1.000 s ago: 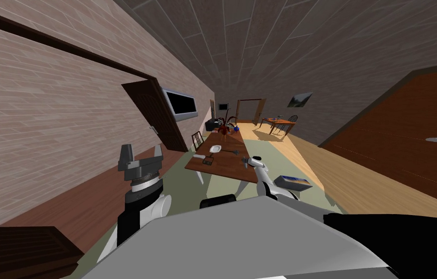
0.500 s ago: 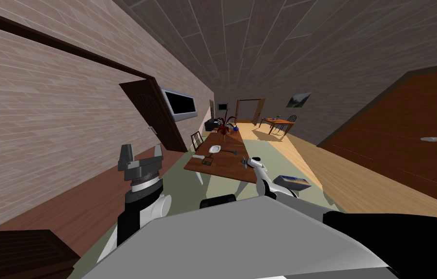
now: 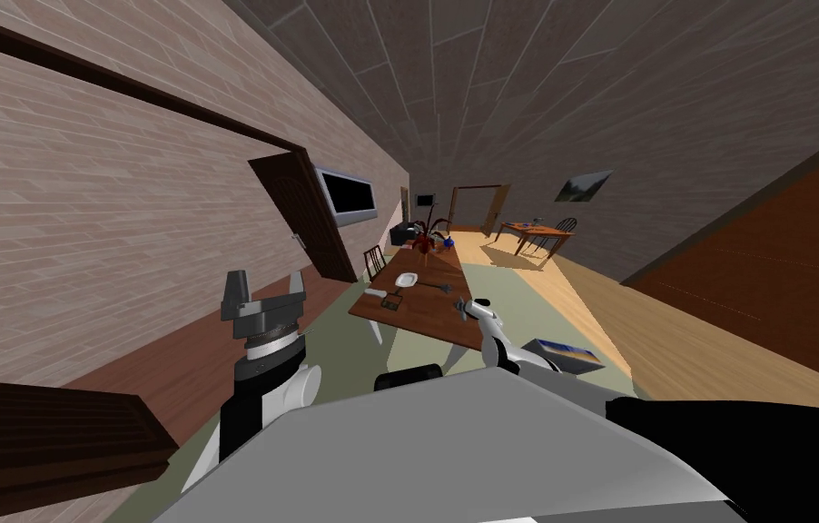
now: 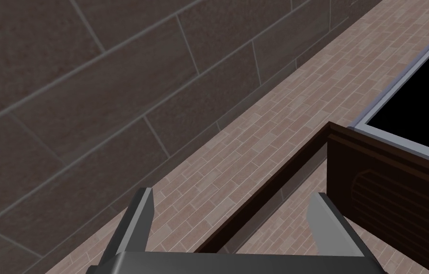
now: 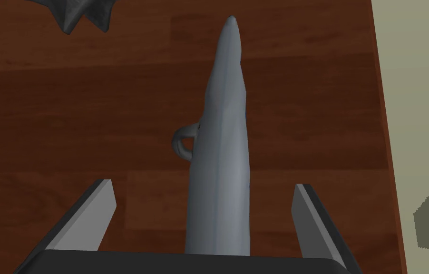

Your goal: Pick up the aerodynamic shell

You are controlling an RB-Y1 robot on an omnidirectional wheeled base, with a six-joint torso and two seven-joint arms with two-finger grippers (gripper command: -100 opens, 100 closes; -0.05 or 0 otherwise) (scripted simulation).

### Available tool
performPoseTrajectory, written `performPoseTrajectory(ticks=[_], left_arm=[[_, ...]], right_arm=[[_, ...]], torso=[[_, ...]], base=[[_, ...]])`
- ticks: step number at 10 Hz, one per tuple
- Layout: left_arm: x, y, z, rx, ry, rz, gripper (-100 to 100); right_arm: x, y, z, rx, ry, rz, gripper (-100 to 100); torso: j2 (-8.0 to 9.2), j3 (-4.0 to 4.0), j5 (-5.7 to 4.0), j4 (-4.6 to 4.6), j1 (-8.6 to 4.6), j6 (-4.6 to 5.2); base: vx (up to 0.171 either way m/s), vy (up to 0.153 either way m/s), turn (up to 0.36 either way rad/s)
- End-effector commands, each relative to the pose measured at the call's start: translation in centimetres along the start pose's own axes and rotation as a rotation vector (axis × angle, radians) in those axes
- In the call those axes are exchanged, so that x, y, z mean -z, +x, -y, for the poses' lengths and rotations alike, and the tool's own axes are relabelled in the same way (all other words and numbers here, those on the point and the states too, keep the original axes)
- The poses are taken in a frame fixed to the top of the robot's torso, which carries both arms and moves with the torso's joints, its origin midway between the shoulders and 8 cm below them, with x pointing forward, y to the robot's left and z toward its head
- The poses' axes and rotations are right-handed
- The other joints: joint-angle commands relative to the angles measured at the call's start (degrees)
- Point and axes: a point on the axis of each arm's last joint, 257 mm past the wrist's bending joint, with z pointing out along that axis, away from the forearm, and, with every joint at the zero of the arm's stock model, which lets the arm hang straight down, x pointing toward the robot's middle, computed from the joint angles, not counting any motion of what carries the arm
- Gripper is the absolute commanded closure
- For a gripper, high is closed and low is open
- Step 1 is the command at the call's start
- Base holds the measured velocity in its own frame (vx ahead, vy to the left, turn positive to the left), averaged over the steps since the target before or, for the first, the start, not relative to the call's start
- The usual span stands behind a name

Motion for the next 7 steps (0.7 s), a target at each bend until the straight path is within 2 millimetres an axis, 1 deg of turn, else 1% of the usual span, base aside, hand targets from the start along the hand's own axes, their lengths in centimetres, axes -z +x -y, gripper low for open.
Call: performPoseTrajectory(ticks=[1, 2, 6, 7], left_arm=[[0.0, 0.0, 0.0, 0.0, 0.0, 0.0, 0], [0.0, 0.0, 0.0, 0.0, 0.0, 0.0, 0], [0.0, 0.0, 0.0, 0.0, 0.0, 0.0, 0], [0.0, 0.0, 0.0, 0.0, 0.0, 0.0, 0]], right_arm=[[0.0, 0.0, 0.0, 0.0, 0.0, 0.0, -100], [-0.02, 0.01, -0.07, -0.002, -0.001, -0.002, 100], [-0.01, 0.02, -0.07, -0.002, -0.001, -0.002, 100], [-0.01, 0.02, -0.07, -0.002, -0.001, -0.002, 0]], torso=[[0.0, 0.0, 0.0, 0.0, 0.0, 0.0], [0.02, 0.01, 0.02, 0.0, 0.1, 0.01], [0.04, 0.02, 0.05, 0.01, 0.22, -0.01], [0.04, 0.02, 0.05, 0.01, 0.22, 0.0]], base=[[0.008, -0.024, 0.022], [0.0, 0.0, 0.0], [0.0, 0.0, 0.0], [0.0, 0.0, 0.0]])
